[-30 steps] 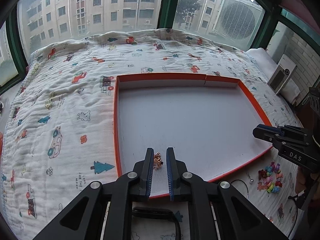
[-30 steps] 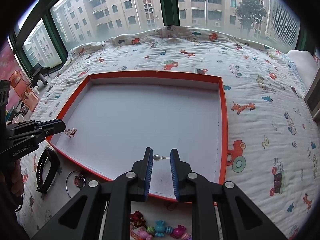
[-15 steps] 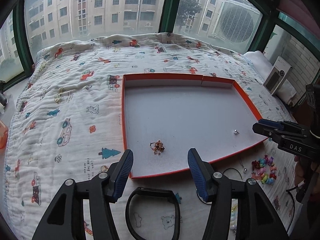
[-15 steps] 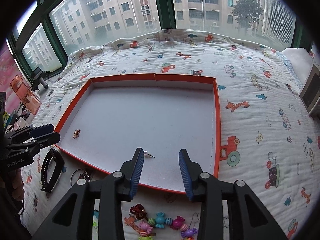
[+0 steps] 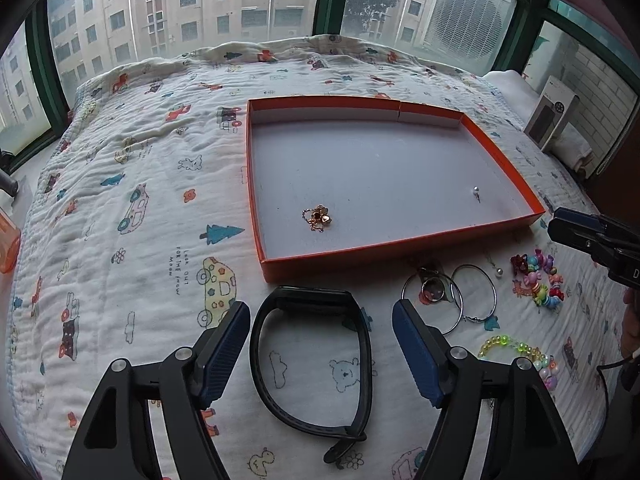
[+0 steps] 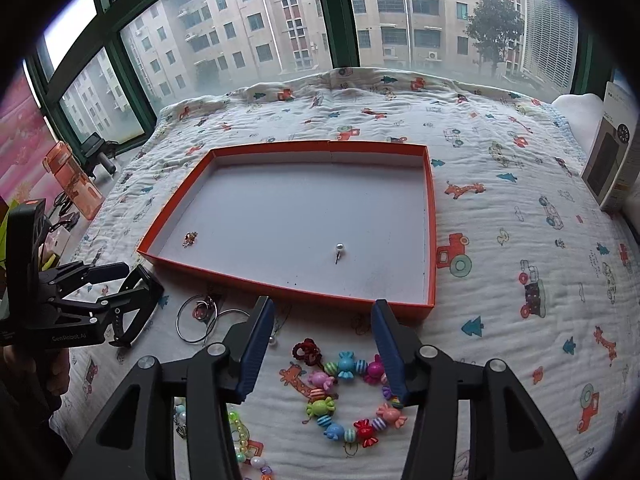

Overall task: Organize jewelry
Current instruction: 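Grasp the black watch band with the left tool while the right tool approaches the candy-bead bracelet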

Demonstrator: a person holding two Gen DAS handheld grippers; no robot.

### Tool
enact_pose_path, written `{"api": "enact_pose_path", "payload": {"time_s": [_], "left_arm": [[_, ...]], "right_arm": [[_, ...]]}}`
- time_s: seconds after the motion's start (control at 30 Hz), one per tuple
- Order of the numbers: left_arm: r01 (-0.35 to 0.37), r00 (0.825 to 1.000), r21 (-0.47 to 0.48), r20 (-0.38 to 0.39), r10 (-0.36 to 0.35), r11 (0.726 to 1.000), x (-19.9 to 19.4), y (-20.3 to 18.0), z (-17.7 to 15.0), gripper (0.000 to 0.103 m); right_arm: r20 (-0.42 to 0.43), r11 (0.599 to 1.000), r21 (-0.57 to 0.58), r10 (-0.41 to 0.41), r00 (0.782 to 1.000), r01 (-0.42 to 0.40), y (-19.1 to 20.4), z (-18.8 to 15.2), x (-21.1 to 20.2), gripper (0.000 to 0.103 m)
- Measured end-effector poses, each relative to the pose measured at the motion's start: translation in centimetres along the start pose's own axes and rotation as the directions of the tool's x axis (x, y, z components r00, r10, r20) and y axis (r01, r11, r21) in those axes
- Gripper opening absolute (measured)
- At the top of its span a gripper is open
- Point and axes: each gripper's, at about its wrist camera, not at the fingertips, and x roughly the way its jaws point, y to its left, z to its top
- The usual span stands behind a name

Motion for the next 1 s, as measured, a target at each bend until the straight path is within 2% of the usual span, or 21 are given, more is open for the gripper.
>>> {"api": "enact_pose_path", "payload": {"time_s": [0.33, 0.4, 0.43, 0.63, 1.0], "left_arm": [[-0.022, 1.0, 0.04, 0.005, 0.022, 0.999, 1.0, 0.0, -0.2, 0.078], [-0.024, 1.0, 0.047, 0.003, 0.024, 0.999, 1.2, -0.1, -0.3, 0.074], [-0.021, 1.0, 0.05, 0.0, 0.021, 0.999, 1.4, -0.1, -0.4, 0.069], [-0.027, 1.0, 0.055, 0.011, 0.026, 0.998, 1.6, -0.1, -0.6, 0.062], [-0.025, 0.999, 0.021, 0.027, 0.024, 0.999, 0.9, 0.0, -1.2, 0.06]], "right_arm": [[-0.039, 0.998, -0.055, -0.012, 0.999, 0.01, 0.5, -2.0, 0.1, 0.057], [-0.046, 0.999, -0.051, -0.01, 0.999, 0.008, 0.4, -2.3, 0.1, 0.057], [-0.049, 0.999, -0.049, -0.01, 0.999, 0.007, 0.3, -2.4, 0.1, 0.057], [-0.063, 1.0, -0.028, -0.011, 0.998, 0.009, -0.7, -3.1, 0.0, 0.057], [-0.069, 1.0, 0.0, -0.02, 0.997, 0.021, -2.5, -3.8, -0.3, 0.057]]}}
